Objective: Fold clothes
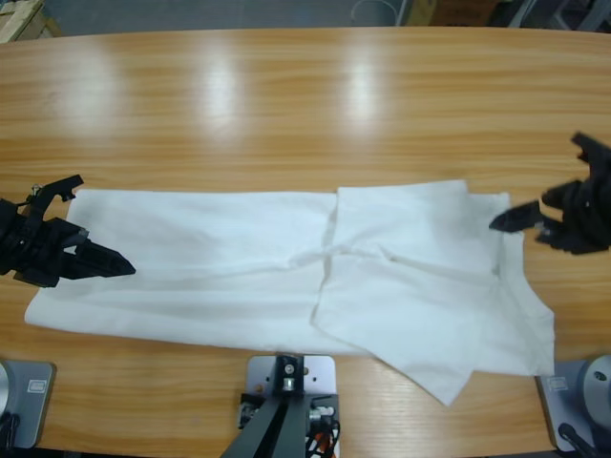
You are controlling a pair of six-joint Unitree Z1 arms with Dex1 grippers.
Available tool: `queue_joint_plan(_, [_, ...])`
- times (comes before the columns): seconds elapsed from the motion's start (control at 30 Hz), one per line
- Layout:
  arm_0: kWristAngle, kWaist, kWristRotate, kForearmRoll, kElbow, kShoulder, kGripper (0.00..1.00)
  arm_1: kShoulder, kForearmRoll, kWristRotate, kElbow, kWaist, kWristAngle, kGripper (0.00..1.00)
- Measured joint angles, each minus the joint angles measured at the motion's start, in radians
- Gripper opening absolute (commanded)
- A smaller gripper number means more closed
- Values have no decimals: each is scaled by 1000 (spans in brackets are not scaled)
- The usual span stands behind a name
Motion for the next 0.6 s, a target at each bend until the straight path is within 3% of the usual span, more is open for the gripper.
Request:
queue_joint_plan(0.03, [0,0,0,0,0,-2,158,2,-3,-20,-10,0,4,0])
queue_joint_plan(0.07, [0,0,0,0,2,-6,1,7,-7,-32,-18,0,8,0])
queue_joint_plan(0.2, [10,0,-41,-38,21,-23,0,79,-68,-51,-29,1,48,0])
queue_joint_plan(0.33, [112,-1,-133,-127,43,-23,0,151,-119,-55,-30,8,77,0])
queue_joint_plan(0.6, [223,-11,-173,-230,60,57,0,158,-127,-55,-30,12,90,0])
